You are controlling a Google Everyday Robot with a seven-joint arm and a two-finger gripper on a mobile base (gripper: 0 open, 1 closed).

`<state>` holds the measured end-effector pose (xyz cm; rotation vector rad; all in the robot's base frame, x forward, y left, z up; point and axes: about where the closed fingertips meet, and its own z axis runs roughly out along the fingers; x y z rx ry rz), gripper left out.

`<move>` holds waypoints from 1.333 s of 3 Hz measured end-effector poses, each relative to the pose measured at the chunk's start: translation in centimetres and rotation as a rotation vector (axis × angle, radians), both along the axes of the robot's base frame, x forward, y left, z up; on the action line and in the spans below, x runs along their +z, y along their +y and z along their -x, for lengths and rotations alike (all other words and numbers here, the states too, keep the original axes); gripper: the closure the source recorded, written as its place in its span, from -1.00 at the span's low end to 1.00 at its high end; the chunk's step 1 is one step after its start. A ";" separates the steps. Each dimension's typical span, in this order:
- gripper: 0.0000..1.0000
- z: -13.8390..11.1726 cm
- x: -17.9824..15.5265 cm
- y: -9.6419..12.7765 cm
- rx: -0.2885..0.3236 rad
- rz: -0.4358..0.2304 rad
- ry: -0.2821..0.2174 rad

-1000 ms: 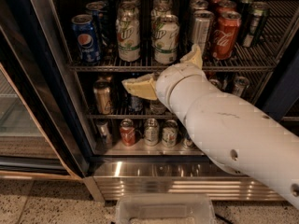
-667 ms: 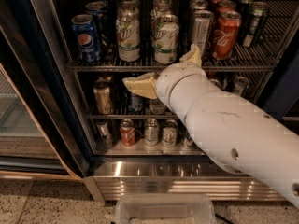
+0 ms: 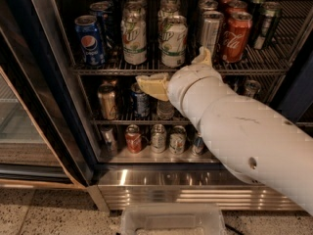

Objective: Pick 7up can from top shelf of fridge

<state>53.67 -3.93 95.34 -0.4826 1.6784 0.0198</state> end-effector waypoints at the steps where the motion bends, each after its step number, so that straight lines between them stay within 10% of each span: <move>1: -0.84 0.3 0.1 -0.2 -0.006 -0.012 0.007; 4: -1.00 0.7 0.2 -0.4 -0.009 -0.021 0.012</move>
Offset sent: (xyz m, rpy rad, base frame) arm -0.0138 -0.0123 -0.0023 0.0354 0.0250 -0.0176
